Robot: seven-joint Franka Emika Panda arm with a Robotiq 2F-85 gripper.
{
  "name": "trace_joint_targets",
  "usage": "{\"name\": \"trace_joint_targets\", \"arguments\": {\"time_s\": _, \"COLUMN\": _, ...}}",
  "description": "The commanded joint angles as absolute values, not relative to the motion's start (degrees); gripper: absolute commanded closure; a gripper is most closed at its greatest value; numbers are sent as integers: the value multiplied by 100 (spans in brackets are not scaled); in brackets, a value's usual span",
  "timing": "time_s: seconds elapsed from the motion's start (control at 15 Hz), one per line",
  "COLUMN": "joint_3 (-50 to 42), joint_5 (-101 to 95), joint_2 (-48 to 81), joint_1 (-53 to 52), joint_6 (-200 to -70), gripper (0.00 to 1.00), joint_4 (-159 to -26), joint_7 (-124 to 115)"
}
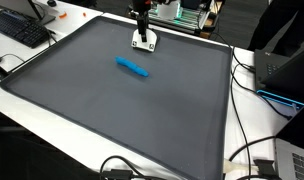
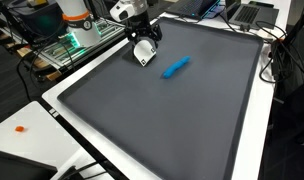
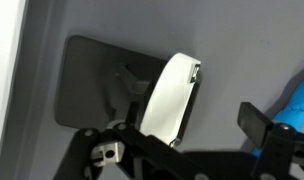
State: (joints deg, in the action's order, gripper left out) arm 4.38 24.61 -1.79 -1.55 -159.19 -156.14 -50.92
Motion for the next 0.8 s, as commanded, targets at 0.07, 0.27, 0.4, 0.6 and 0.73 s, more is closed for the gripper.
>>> {"name": "trace_joint_targets", "arguments": {"time_s": 0.07, "joint_3": 415, "joint_5": 2312, "joint_2": 22, "joint_1": -211, "joint_6": -16344, "gripper": 0, "joint_4": -15675, "joint_7": -5513}}
{"name": "trace_joint_targets", "arguments": {"time_s": 0.27, "joint_3": 413, "joint_5": 2298, "joint_2": 107, "joint_1": -243, "joint_6": -16491, "gripper": 0, "joint_4": -15669, "joint_7": -5730}}
{"name": "trace_joint_targets", "arguments": {"time_s": 0.4, "joint_3": 408, "joint_5": 2283, "joint_2": 144, "joint_1": -269, "joint_6": -16544, "gripper": 11, "joint_4": -15668, "joint_7": -5855}}
{"name": "trace_joint_targets", "arguments": {"time_s": 0.6, "joint_3": 398, "joint_5": 2234, "joint_2": 177, "joint_1": -298, "joint_6": -16603, "gripper": 40, "joint_4": -15669, "joint_7": -6011}}
{"name": "trace_joint_targets", "arguments": {"time_s": 0.73, "joint_3": 391, "joint_5": 2169, "joint_2": 184, "joint_1": -306, "joint_6": -16634, "gripper": 57, "joint_4": -15675, "joint_7": -6119}}
